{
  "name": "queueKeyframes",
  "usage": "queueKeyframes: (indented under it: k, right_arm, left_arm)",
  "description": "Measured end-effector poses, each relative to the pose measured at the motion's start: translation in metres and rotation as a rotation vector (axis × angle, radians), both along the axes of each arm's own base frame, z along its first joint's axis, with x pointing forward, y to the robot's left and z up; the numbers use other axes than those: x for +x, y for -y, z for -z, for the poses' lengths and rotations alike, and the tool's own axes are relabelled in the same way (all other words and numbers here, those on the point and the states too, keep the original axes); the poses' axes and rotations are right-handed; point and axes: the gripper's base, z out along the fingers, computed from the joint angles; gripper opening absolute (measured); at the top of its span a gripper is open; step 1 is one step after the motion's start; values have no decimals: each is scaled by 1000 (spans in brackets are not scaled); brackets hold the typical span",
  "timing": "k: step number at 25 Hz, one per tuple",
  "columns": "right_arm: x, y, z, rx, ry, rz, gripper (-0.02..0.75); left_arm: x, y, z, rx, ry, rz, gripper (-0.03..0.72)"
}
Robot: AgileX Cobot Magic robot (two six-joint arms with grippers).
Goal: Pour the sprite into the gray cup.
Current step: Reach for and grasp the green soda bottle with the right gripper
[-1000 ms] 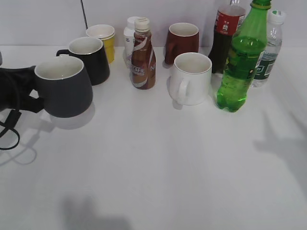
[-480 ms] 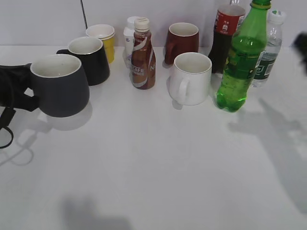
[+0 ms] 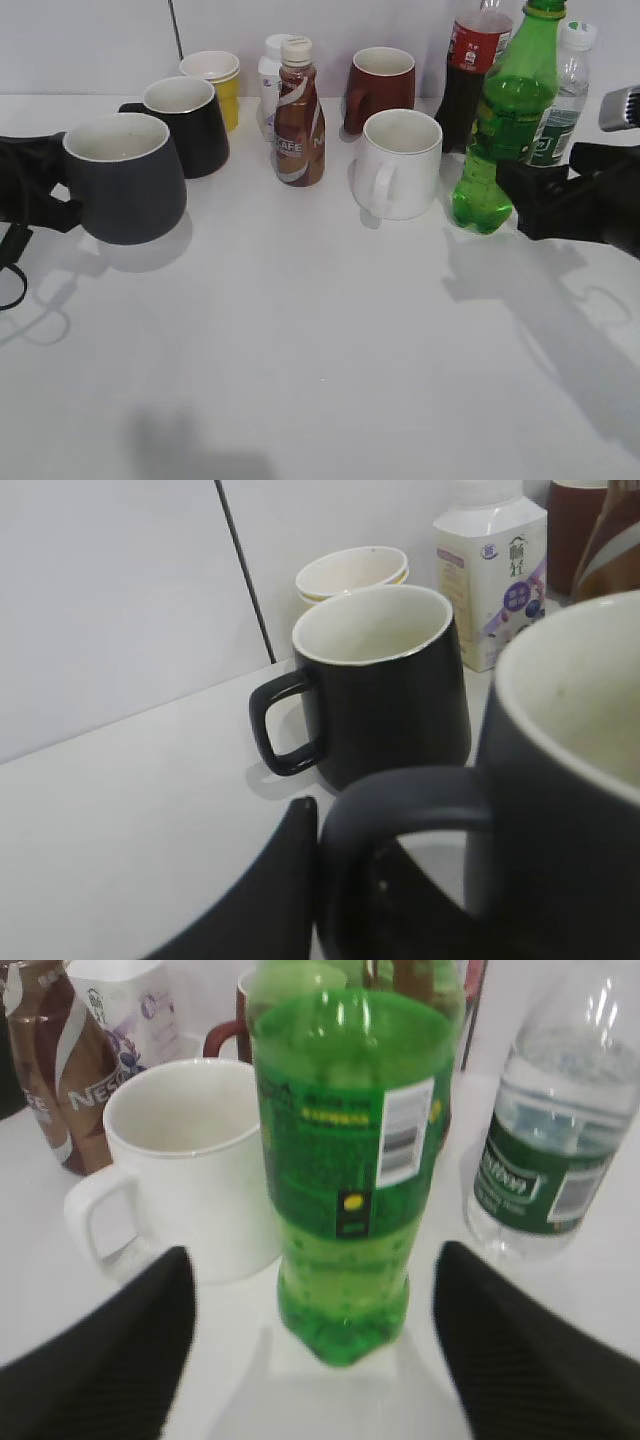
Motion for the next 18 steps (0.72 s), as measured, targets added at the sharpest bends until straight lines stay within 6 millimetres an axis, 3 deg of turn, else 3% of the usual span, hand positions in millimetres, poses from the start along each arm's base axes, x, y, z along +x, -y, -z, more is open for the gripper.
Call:
queueKeyframes:
  k: [3, 8, 14, 16, 18]
  right_arm:
    - [4, -1, 2, 8, 34, 3, 664]
    - [21, -6, 6, 36, 35, 29, 671]
    - [67, -19, 10, 92, 31, 83, 670]
    - [80, -24, 15, 120, -3, 93, 657]
    - [86, -26, 20, 128, -45, 99, 587]
  left_arm:
    - [0, 0, 0, -1, 3, 2, 54]
    - [-2, 7, -1, 1, 5, 30, 54]
    - [-5, 21, -1, 2, 7, 84, 53]
    - [-8, 26, -2, 3, 9, 106, 53]
    - [-12, 32, -6, 10, 9, 128, 53]
